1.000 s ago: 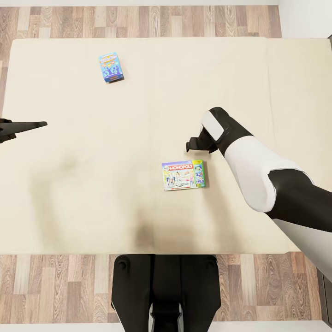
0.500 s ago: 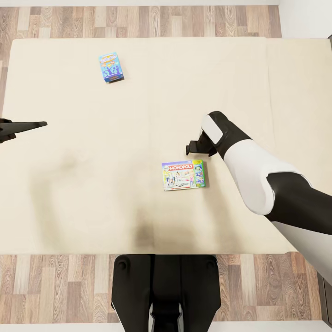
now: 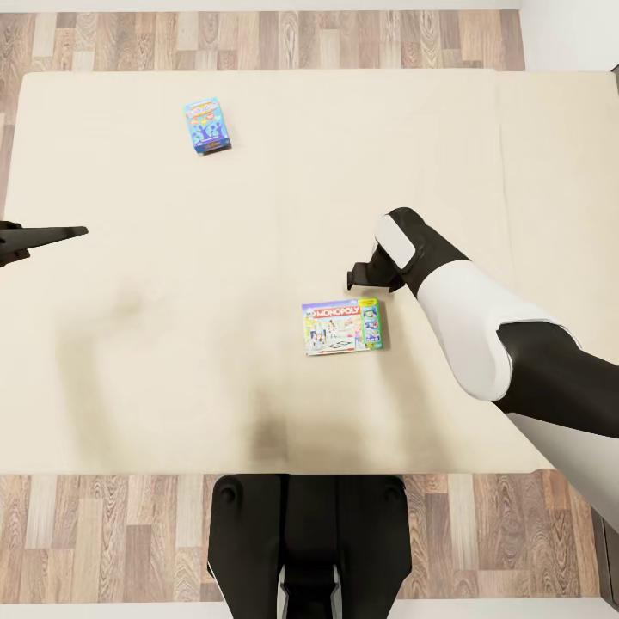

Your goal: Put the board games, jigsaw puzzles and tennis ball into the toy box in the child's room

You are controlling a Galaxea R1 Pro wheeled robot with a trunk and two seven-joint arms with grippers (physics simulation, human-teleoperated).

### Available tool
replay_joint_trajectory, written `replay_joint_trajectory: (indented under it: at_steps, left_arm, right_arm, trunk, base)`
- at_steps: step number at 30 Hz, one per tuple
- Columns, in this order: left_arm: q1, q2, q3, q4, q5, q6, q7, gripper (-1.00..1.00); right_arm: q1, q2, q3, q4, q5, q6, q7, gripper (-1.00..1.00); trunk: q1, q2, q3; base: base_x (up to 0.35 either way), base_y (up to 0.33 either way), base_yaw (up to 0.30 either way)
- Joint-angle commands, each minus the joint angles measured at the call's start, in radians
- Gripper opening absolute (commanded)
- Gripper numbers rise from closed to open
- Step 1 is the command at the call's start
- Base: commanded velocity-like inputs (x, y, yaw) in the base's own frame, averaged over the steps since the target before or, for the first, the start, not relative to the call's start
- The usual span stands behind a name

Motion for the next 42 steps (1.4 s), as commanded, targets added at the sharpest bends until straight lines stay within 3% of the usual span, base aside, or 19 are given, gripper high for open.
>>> replay_joint_trajectory:
  at_steps: [1, 42]
  left_arm:
    - [0.000, 0.000, 0.000, 0.000, -0.001, 0.011, -0.004, 1.00]
    - [0.000, 0.001, 0.000, 0.000, 0.000, 0.011, -0.004, 1.00]
  right_arm:
    - [0.000, 0.000, -0.002, -0.001, -0.010, 0.002, -0.010, 1.00]
    - [0.000, 0.000, -0.003, 0.051, -0.010, 0.006, -0.010, 1.00]
  trunk:
    - [0.001, -0.002, -0.001]
    - [0.001, -0.002, -0.001]
  base:
    - [0.000, 0.000, 0.000]
    - [0.000, 0.000, 0.000]
